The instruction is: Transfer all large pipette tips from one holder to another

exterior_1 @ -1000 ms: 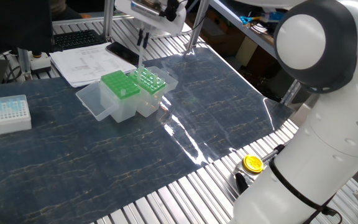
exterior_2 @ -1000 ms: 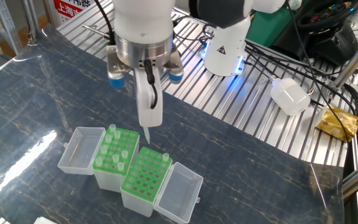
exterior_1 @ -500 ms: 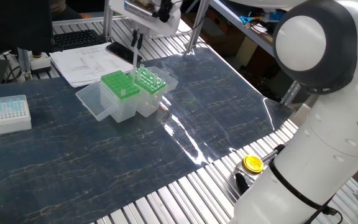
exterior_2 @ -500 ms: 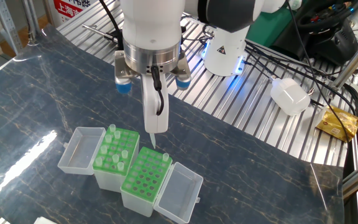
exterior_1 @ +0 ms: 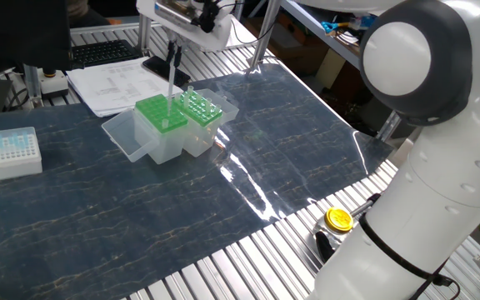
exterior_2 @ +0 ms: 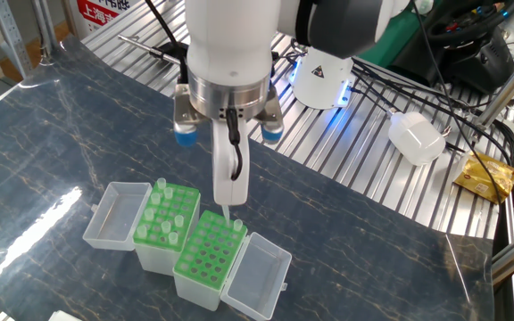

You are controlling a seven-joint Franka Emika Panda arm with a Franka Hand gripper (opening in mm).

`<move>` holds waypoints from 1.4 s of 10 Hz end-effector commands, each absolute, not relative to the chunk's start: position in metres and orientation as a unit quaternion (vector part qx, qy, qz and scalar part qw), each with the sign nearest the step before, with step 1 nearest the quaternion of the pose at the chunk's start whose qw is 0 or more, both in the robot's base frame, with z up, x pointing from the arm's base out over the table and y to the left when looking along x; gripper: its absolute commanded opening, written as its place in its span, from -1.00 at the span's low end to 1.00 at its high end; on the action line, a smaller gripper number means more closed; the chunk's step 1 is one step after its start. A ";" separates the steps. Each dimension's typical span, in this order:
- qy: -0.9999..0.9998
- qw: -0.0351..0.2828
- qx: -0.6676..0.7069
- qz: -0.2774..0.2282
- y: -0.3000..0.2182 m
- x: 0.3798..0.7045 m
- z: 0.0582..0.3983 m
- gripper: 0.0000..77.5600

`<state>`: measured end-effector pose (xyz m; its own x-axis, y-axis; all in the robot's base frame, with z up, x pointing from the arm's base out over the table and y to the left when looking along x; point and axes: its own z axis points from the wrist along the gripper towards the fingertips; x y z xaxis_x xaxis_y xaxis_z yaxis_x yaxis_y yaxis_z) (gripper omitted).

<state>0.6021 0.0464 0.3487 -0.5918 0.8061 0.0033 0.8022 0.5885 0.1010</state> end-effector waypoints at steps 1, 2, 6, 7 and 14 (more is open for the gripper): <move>0.886 0.026 0.461 0.049 0.052 0.608 0.347 -0.97; 0.882 0.027 0.468 0.054 0.053 0.610 0.347 -0.97; 0.876 0.035 0.478 0.058 0.057 0.615 0.343 -0.97; 0.874 0.036 0.480 0.061 0.058 0.617 0.342 -0.97; 0.871 0.039 0.485 0.066 0.061 0.621 0.337 -0.97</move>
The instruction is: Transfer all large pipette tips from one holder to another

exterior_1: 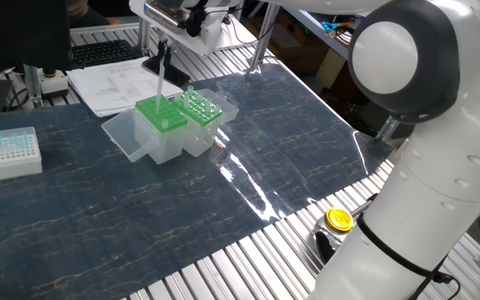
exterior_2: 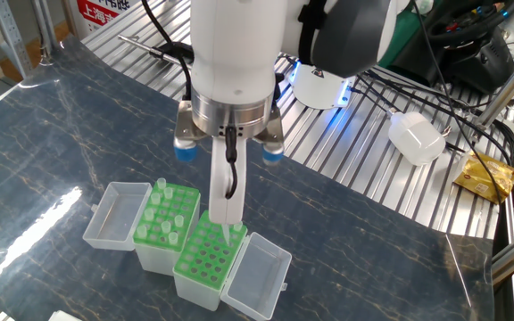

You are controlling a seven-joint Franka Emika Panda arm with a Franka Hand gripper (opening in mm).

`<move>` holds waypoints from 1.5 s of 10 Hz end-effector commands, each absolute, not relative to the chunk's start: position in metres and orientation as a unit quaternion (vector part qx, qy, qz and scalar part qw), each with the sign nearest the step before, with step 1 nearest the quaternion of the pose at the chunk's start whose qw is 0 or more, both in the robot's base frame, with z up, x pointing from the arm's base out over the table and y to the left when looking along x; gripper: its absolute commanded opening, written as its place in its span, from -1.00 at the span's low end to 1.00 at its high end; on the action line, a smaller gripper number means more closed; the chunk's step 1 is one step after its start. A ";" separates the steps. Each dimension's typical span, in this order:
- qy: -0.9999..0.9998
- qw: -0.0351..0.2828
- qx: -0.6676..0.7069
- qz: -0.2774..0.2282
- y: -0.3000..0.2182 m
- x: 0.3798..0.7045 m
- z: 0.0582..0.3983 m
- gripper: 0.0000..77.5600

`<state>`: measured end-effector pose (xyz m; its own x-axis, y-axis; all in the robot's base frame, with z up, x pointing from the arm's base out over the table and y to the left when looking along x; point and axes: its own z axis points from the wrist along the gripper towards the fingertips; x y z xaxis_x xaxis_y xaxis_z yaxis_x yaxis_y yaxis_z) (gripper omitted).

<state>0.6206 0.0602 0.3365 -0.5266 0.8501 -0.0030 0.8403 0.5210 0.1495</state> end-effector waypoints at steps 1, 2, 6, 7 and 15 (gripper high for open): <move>0.872 0.039 0.483 0.066 0.061 0.621 0.337 -0.97; 0.873 0.039 0.482 0.066 0.061 0.621 0.337 -0.97; 0.876 0.041 0.476 0.063 0.064 0.621 0.333 -0.97; 0.877 0.041 0.476 0.062 0.064 0.620 0.332 -0.97; 0.879 0.044 0.471 0.062 0.063 0.620 0.326 -0.97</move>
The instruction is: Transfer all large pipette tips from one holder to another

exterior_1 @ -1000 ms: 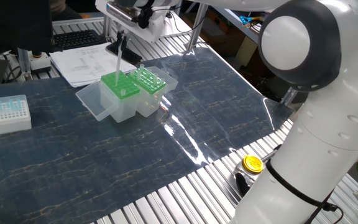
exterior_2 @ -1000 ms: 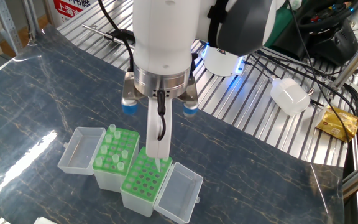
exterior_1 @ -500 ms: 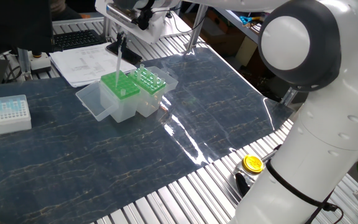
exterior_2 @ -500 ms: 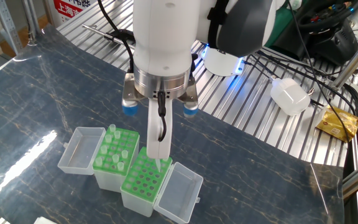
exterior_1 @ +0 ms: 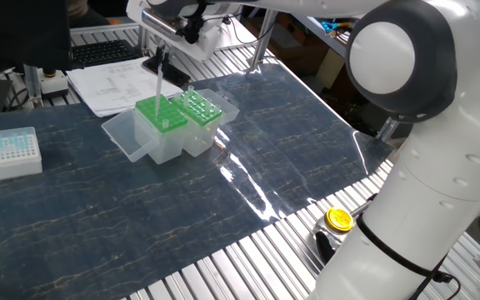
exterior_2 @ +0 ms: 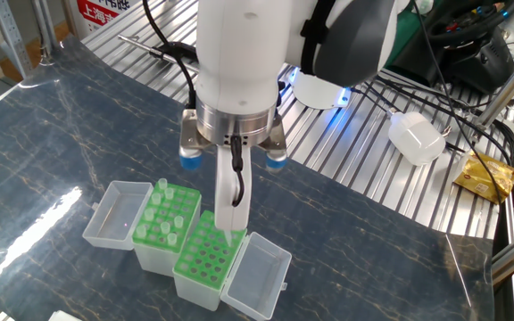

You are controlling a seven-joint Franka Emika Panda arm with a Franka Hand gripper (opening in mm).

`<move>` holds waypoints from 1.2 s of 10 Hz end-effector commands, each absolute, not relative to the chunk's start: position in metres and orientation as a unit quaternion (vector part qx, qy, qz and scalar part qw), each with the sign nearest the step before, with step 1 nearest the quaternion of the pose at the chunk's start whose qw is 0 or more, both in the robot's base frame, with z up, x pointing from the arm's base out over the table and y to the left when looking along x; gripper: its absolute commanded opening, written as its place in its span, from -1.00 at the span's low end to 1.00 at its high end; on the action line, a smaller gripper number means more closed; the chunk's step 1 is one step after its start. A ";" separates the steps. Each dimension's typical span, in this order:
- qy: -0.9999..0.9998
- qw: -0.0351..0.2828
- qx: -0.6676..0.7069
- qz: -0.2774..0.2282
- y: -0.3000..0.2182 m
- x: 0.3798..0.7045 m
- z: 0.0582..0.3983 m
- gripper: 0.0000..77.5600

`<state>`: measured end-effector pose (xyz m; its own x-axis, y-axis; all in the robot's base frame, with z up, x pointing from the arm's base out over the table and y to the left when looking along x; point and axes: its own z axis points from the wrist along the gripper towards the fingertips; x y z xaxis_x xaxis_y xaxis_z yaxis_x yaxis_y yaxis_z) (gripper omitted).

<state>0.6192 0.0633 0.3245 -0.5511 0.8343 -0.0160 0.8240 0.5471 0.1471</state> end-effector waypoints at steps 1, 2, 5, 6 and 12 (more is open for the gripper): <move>0.879 0.044 0.470 0.062 0.063 0.620 0.325 -0.97; 0.879 0.044 0.470 0.062 0.063 0.620 0.325 -0.97; 0.885 0.049 0.460 0.056 0.062 0.616 0.315 -0.97; 0.886 0.050 0.458 0.054 0.061 0.615 0.312 -0.97; 0.886 0.050 0.457 0.053 0.062 0.606 0.296 -0.97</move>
